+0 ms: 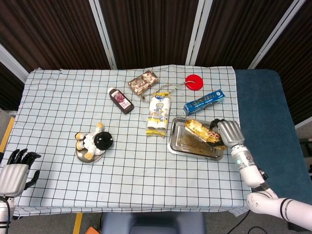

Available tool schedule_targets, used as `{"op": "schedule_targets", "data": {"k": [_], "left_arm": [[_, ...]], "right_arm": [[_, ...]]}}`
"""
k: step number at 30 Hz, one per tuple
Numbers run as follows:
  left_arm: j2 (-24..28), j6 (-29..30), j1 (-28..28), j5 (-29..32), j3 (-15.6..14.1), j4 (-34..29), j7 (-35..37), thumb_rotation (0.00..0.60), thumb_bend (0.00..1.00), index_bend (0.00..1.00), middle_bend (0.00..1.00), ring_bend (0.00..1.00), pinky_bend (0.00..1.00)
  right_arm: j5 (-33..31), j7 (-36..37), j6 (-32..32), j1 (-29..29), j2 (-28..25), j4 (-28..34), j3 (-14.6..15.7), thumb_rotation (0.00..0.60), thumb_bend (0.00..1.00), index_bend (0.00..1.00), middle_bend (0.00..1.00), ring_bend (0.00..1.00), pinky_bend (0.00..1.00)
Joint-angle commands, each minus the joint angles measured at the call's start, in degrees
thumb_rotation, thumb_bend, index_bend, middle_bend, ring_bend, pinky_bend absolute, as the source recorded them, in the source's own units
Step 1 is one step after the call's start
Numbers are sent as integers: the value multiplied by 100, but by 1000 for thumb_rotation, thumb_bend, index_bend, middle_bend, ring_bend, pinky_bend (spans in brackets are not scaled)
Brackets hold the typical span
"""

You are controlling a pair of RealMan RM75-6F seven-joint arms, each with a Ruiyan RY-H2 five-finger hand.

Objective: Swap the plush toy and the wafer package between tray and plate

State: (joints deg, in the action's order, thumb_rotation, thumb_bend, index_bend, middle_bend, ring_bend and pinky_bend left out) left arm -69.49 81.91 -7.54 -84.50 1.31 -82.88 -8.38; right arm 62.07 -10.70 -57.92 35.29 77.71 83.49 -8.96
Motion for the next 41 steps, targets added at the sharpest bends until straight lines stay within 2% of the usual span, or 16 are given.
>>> {"op": "schedule_targets", "data": {"k": [1,3,5,7,13,18,22,23,26,30,41], "left_arm": [[-1,-1,0,-2,-1,0,-2,600,423,286,259,132,117],[-1,-3,-1,-4,-1,1,-3,600,423,286,261,136,116],[-7,-17,-6,-11,-8,0,-20,600,423,286,262,142,117],[-13,-21,-5,-10,-9,1,-32,600,423,286,262,142,117],[-23,-9,-3,-23,-8,6,-61,600,423,286,263,142,117],[-18,58,10,-63,1,1,-66,600,423,286,262,142,117],[0,155,40,-109,6,-42,-81,600,423,286,263,142,116],[9,192,50,-137,4,-65,-85,600,423,286,262,142,116],[31,277,71,-206,-4,-120,-108,600,423,286,263,143,117],[62,352,94,-314,-42,-214,-177,600,423,286,264,142,117],[84,336,128,-253,-28,-231,-119,600,424,286,264,142,116]], "right_arm": [[-334,-330,161,-52,-271,386,62,600,322,409,223,166,495],[-388,-407,154,-63,-319,468,71,600,299,299,146,97,424],[-361,-508,54,-146,-487,745,133,600,221,79,26,10,254],[-221,-472,-56,-239,-645,984,177,600,162,1,0,0,156],[677,-32,-787,-697,-927,1366,352,600,118,0,0,0,98],[1526,79,-2306,-1580,-971,1332,655,600,118,0,0,0,98],[1871,68,-3591,-2285,-661,790,690,600,118,0,0,0,98],[1907,202,-3911,-2448,-497,500,624,600,118,0,0,0,98],[1808,568,-4353,-2701,-126,-150,397,600,118,0,0,0,98],[1643,581,-4233,-2764,50,-509,270,600,118,0,0,0,95],[1392,123,-3508,-2776,-134,-122,244,600,118,0,0,0,82]]}}
